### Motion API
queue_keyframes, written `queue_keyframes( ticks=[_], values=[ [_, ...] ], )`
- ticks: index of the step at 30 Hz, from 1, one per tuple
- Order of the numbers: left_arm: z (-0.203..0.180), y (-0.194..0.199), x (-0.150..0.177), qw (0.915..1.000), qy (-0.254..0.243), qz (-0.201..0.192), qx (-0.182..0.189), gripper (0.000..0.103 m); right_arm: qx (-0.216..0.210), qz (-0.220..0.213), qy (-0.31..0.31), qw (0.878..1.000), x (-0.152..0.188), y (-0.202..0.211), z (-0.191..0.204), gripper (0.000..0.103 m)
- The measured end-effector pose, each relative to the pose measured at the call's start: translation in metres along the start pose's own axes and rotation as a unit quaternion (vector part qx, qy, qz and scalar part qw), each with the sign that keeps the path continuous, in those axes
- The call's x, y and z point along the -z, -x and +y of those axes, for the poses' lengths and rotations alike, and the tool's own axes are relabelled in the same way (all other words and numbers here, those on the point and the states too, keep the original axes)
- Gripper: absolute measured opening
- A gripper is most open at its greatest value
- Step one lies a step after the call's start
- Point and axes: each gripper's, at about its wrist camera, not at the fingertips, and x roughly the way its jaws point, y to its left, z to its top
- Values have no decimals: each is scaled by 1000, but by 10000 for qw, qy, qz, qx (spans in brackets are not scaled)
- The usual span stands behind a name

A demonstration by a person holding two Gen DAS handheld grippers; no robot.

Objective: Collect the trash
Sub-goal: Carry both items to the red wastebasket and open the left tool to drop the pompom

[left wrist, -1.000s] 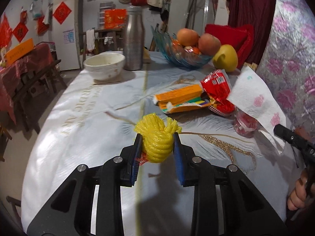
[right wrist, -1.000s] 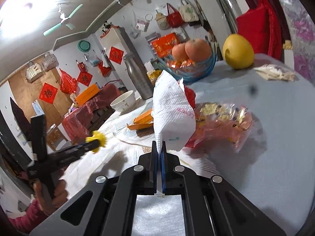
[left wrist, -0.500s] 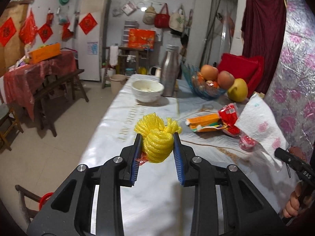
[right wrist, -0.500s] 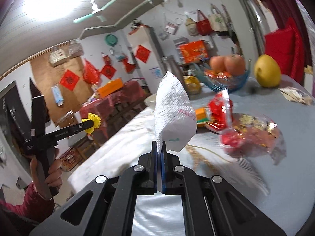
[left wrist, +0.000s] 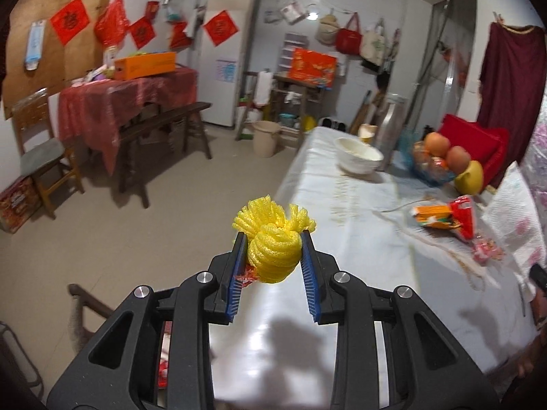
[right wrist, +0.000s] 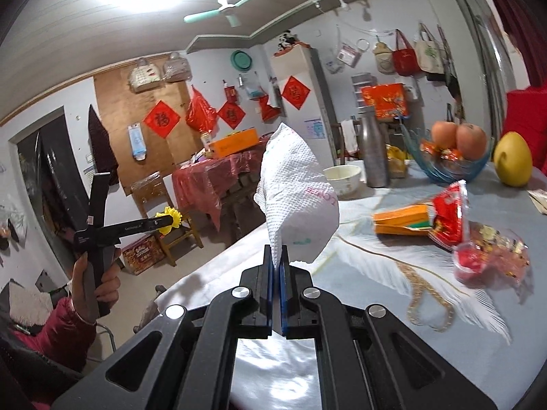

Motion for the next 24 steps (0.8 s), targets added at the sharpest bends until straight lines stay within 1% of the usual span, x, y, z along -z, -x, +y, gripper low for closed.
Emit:
queue_keyframes(
  ticks=[3, 7, 10, 13, 17, 19, 22, 24],
  values=[
    [22, 2, 5, 9996, -68, 104, -271, 32, -185, 97, -1, 9998, -2, -13, 14, 5],
    [51, 2, 20, 9978, -144, 357, -535, 32, -447, 359, 14, 9984, -4, -38, 36, 5],
    [76, 1, 33, 9967, -64, 533, -617, 32, -591, 634, 131, 9962, -4, -61, 59, 5],
    [108, -5, 48, 9948, 127, 723, -709, 32, -734, 888, 309, 9929, -2, -81, 86, 5],
    [153, -30, 69, 9894, 515, 1181, -678, 32, -885, 1161, 556, 9877, 2, -104, 124, 5],
    [166, -42, 78, 9871, 545, 1299, -762, 32, -930, 1288, 630, 9853, 4, -111, 137, 5],
    [190, -62, 97, 9822, 725, 1559, -762, 33, -976, 1502, 667, 9816, 8, -124, 153, 5],
    [204, -80, 112, 9765, 836, 1856, -711, 39, -1003, 1647, 666, 9790, 9, -133, 164, 5]
  ],
)
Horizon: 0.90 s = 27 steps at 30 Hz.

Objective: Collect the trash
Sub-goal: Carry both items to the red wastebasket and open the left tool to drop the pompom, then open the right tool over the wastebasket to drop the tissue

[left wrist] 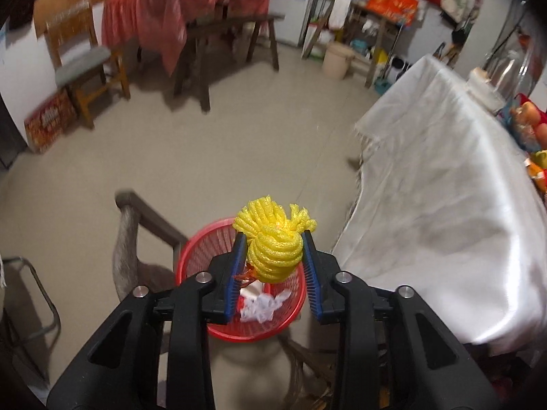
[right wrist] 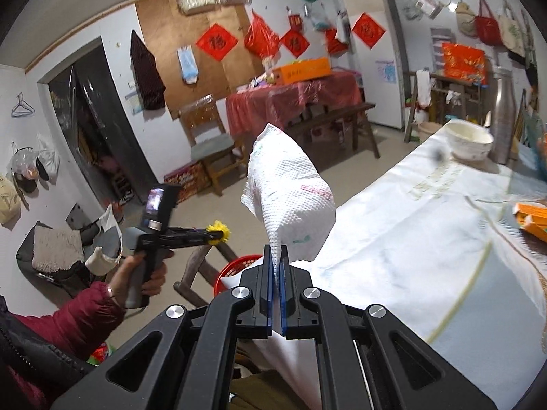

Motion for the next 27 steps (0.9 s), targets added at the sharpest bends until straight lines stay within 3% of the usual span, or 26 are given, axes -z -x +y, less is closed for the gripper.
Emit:
queue_keyframes(
  ticks=[3, 4, 5, 8, 16, 27],
  values=[
    [9, -17, 6, 9996, 51, 245, -91, 63, -33, 140, 37, 9999, -6, -13, 11, 5],
    [12, -19, 8, 9996, 70, 250, -146, 76, -37, 182, 65, 9998, -8, -17, 16, 5],
    [16, -19, 8, 9996, 89, 202, -191, 81, -43, 223, 98, 9997, -10, -21, 20, 5],
    [27, -13, 7, 9995, 134, 27, -292, 85, -88, 401, 215, 9989, -14, -38, 36, 5],
    [70, 16, -3, 9929, 452, -433, -1013, 94, -341, 1036, 656, 9919, -24, -98, 85, 5],
    [117, 42, -8, 9850, 855, -705, -1325, 96, -98, 2540, 1087, 9610, 0, -226, 134, 4]
  ],
)
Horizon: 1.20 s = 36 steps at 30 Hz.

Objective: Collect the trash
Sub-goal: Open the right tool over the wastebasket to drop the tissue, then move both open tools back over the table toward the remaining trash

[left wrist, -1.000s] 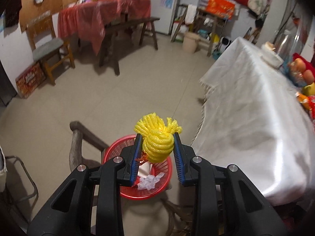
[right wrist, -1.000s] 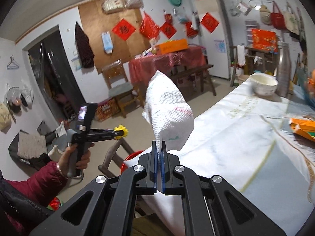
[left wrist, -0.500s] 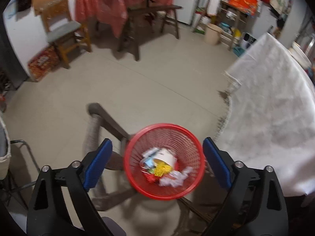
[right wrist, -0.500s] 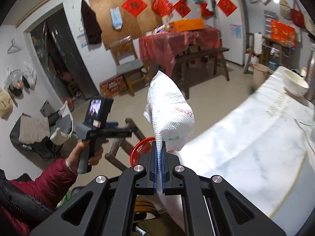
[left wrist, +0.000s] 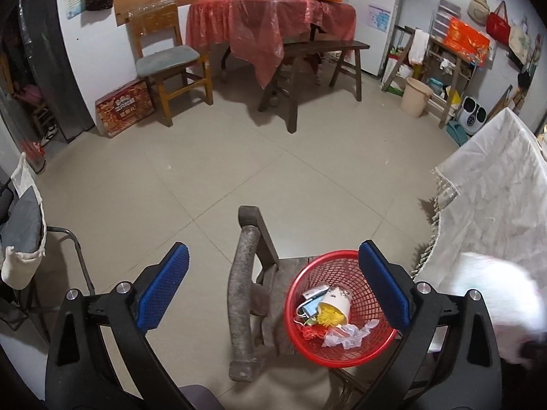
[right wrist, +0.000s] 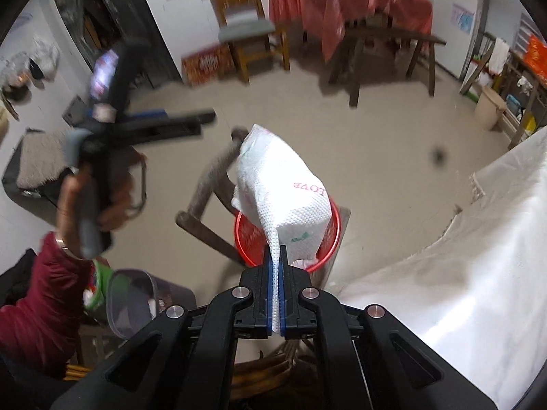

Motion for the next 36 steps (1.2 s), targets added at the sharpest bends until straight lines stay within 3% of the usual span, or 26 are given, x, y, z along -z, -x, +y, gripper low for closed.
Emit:
queue_keyframes(
  ticks=[6, 7, 8, 9, 23, 36],
  values=[
    [2, 2, -1, 9999, 73, 2, 90, 96, 381, 646, 150, 9971, -14, -62, 10, 6],
    [2, 2, -2, 9999, 68, -9, 106, 96, 416, 689, 164, 9966, -16, -68, 10, 15],
    [0, 4, -2, 9999, 50, -33, 116, 96, 495, 697, 152, 9962, -18, -74, 11, 35],
    [-1, 6, -3, 9999, 27, -57, 115, 96, 545, 587, 113, 9967, -19, -73, 10, 40],
    [-20, 28, -8, 9992, -180, -299, 209, 96, 260, -523, -112, 9982, -1, 20, -14, 39],
    [-59, 70, -13, 9952, -556, -682, 431, 96, 451, -1452, -728, 9857, 27, 101, -62, 43]
  ],
)
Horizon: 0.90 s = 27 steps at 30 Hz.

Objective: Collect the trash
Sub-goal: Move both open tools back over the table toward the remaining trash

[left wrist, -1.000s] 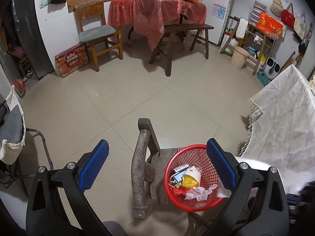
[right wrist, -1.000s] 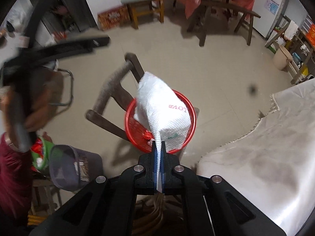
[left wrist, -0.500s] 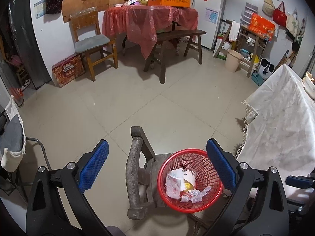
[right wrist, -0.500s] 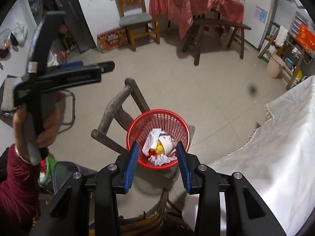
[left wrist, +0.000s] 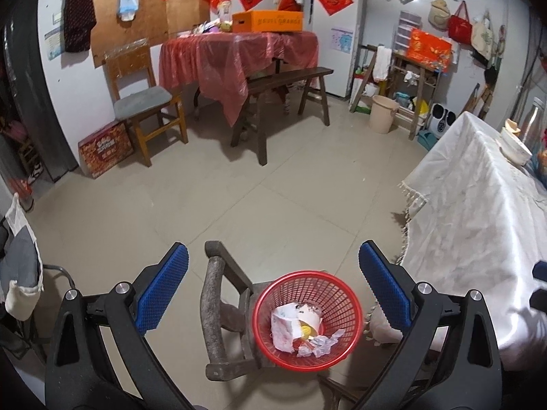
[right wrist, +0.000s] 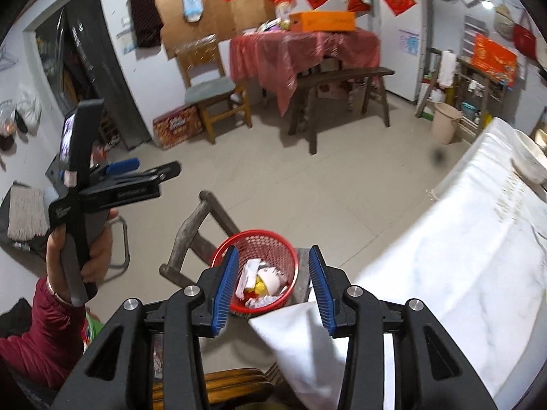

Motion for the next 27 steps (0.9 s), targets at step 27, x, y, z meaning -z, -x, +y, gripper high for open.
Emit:
queue_keyframes(
  ticks=[27],
  values=[
    [-136, 57, -6, 9920, -960, -257, 777, 96, 549, -1226, -1450, 9803, 68, 105, -138, 58]
  ],
)
